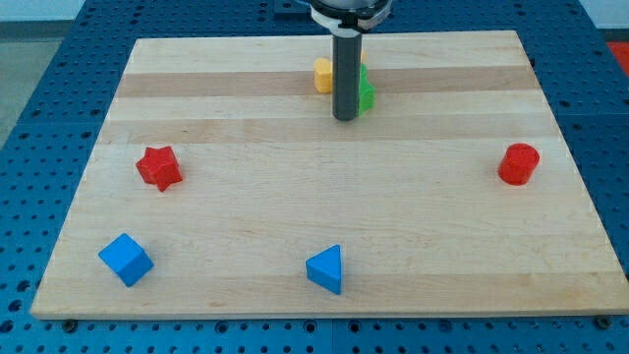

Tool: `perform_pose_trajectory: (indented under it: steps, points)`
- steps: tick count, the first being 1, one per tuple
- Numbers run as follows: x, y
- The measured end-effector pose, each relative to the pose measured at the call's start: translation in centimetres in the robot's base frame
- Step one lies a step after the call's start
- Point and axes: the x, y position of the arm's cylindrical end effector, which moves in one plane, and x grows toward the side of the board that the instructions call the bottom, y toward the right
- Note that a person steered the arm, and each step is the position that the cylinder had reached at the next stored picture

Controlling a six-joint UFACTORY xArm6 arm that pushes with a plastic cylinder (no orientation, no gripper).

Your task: Point your arm to the red star

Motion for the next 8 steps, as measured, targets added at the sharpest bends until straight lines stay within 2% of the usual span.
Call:
perform_pose_trajectory:
  steps: [2,5,8]
  points:
    - [0.6,-6.1]
    - [-2.7,-19.1]
    - [-4.0,-26.8]
